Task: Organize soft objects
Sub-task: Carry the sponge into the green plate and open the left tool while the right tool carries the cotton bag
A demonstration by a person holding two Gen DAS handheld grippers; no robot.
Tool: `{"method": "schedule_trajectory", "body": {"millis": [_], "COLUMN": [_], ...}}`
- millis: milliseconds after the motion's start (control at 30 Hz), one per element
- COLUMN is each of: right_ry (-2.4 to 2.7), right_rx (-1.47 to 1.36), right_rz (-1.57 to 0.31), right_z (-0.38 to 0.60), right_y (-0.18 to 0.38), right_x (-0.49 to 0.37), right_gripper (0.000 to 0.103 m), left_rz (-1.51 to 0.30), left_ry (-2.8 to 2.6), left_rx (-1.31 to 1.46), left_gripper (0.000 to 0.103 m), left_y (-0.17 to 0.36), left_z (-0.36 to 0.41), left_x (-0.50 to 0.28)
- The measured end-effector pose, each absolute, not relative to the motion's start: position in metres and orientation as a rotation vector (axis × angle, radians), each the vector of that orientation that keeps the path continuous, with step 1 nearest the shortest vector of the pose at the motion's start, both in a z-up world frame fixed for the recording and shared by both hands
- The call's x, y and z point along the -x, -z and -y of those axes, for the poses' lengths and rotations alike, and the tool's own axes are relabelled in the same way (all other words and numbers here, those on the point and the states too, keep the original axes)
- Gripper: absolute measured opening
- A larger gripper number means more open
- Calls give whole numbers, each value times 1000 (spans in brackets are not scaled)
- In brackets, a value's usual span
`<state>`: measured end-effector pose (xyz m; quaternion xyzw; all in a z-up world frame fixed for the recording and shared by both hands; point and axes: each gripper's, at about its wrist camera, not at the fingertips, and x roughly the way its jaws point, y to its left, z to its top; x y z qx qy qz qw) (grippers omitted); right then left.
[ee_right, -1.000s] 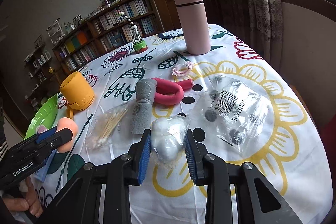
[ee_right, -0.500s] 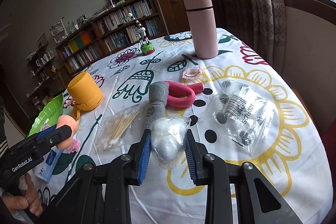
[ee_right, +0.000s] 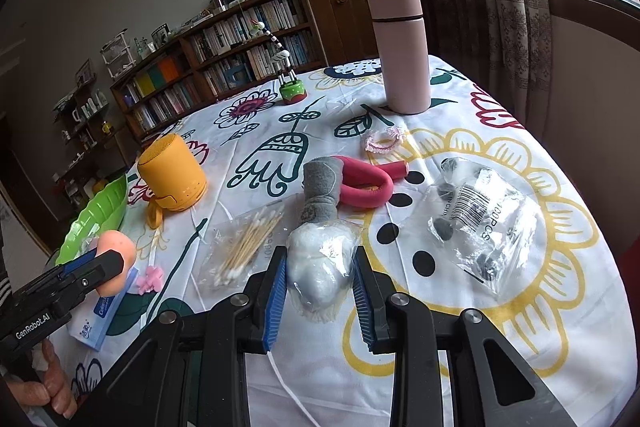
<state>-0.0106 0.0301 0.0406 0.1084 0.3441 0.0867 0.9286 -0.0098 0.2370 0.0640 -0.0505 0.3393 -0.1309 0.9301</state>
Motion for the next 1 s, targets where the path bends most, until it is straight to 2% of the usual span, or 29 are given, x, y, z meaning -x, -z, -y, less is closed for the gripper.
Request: {"method": "schedule_trajectory", "body": {"millis": [1000], "right_ry": [-258], "right_rx": [-161], "right_rz": [-666], "right_z": [-90], "right_y": [-63], "right_x": [-3], "right_gripper": [33], "left_rz": [-625], "left_ry": [124], "left_rx": [217], "left_gripper": [42], "left_y": [-75], "left_z": [-325], "left_x": [47]}}
